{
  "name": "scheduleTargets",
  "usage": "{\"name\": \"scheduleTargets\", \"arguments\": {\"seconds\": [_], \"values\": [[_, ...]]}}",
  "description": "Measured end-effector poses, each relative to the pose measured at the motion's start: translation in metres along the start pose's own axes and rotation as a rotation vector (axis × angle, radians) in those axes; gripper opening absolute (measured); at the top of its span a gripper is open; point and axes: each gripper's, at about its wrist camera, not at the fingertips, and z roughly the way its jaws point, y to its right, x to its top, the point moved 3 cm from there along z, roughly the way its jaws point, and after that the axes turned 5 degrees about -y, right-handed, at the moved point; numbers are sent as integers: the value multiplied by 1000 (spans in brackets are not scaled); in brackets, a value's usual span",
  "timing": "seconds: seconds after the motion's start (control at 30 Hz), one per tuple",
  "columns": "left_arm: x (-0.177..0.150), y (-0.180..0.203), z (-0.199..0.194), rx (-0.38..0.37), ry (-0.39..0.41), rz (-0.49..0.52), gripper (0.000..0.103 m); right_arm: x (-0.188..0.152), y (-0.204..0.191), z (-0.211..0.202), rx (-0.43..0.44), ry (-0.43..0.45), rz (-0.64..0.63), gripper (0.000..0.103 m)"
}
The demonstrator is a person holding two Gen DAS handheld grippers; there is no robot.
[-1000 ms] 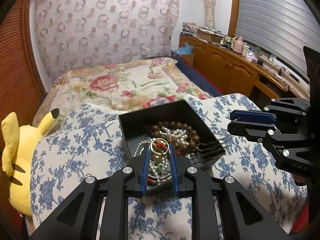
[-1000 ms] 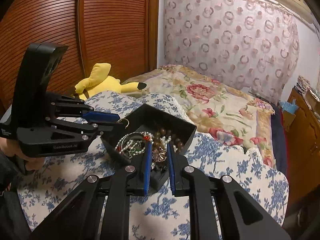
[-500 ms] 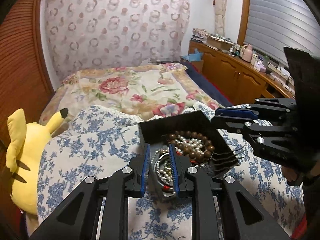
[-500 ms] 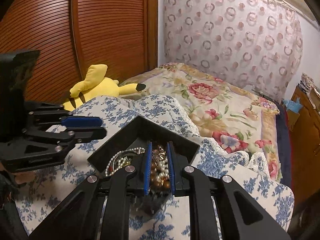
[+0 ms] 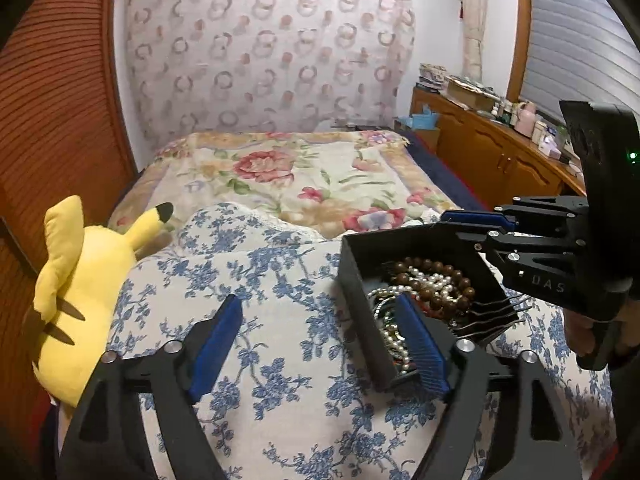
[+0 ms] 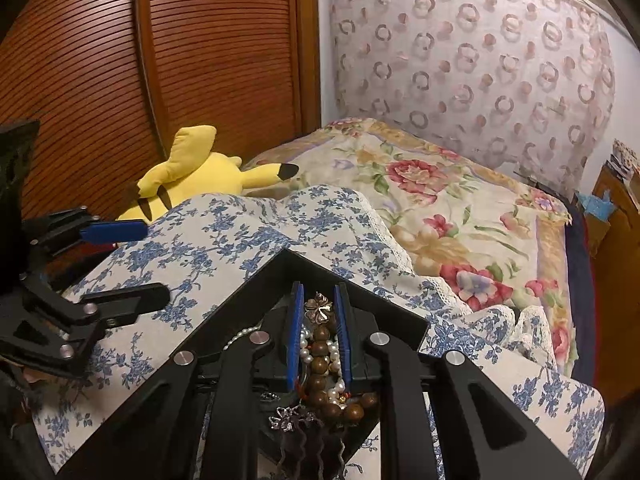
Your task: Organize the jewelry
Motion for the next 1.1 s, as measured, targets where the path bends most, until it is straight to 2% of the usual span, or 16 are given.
{"name": "scheduleTargets", "arguments": {"seconds": [0.03,0.1,0.27,0.33,0.53,0.6,0.83,1.1], "values": [[-1,-2,-1,9,1,-3,82,-1,1,0,-3,-1,5,35],[-4,-3,-2,14,0,-6,86,-3,4,-1,-14,4,26,50],[-12,-4,-12,31,1,-5,91,-12,5,-9,-48,19,58,56],[-16,-2,-17,30,5,-3,94,-17,5,-17,-62,33,77,69],[-31,4,-41,38,24,-9,95,-43,-3,-52,-134,88,134,93],[-38,7,-49,47,30,-8,95,-55,-8,-66,-158,109,153,98],[-61,21,-79,54,65,-1,95,-89,-27,-106,-203,158,197,100],[-78,36,-113,63,110,4,95,-122,-46,-159,-255,265,252,100]]}}
